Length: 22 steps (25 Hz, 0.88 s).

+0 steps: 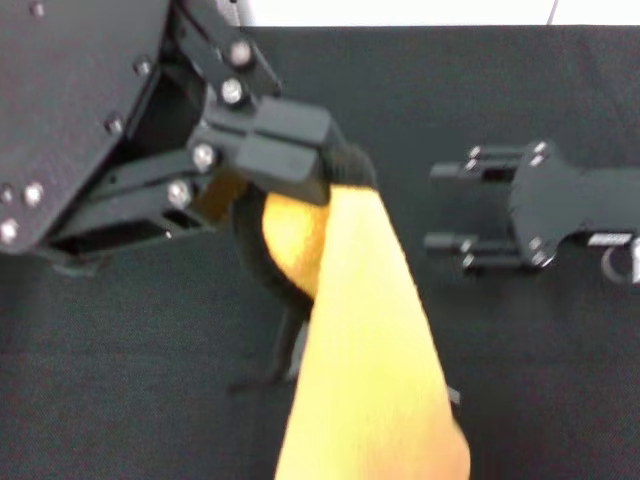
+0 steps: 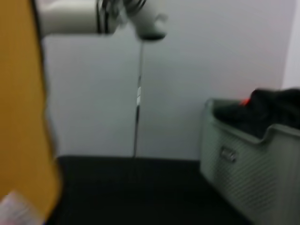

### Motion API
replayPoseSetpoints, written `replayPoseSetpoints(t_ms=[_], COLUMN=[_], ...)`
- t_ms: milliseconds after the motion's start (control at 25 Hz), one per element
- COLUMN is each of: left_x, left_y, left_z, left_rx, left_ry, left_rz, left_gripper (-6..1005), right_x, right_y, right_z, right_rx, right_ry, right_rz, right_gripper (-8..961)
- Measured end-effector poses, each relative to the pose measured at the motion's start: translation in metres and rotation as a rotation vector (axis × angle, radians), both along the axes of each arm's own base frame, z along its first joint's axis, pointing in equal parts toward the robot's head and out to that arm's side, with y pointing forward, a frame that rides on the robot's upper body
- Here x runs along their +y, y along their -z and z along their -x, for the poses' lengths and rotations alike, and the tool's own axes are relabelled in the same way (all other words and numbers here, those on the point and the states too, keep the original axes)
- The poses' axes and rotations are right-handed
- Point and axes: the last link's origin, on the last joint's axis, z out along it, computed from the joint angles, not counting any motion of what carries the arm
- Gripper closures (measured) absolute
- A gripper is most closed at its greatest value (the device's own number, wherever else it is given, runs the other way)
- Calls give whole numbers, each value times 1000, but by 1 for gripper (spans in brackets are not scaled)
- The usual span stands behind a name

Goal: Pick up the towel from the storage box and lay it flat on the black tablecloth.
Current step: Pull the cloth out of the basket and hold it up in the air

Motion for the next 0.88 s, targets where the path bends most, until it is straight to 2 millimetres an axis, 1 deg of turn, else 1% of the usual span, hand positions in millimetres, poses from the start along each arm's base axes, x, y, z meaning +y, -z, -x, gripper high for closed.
replayPoseSetpoints(t_ms=[120,240,280,320,440,480,520,600,640,760,840,880], left_x=[1,1,1,1,2,3,3,5,7,9,10,10], left_y=[-4,-5,-5,-5,-6,-7,-8,-8,-7,-6,-6,-6], left_z=[-5,-10,-11,-11,-11,-10,-9,-5,-1,2,5,6], left_rx=[-29,-53,-66,-66,-79,-86,-90,-101,-111,-117,-115,-107], left_ry=[17,32,39,39,42,36,30,7,-13,-29,-39,-45], left_rz=[0,0,-4,-4,-17,-24,-29,-39,-45,-46,-45,-40], left_gripper=[986,987,987,987,987,987,987,987,987,987,987,987], right_x=[-3,-1,0,0,-3,-3,-6,-10,-13,-16,-14,-13], right_y=[25,44,55,55,67,67,69,66,64,60,50,36], right_z=[0,2,6,6,16,16,24,32,35,37,33,29], right_rx=[-43,-80,-95,-95,-101,-101,-78,-43,-28,-5,17,59], right_ry=[-19,-36,-61,-61,-118,-118,-169,-223,-244,-270,-253,-243], right_rz=[37,40,36,36,40,40,44,42,42,36,4,-12], right_gripper=[322,322,322,322,322,322,322,322,322,322,322,322])
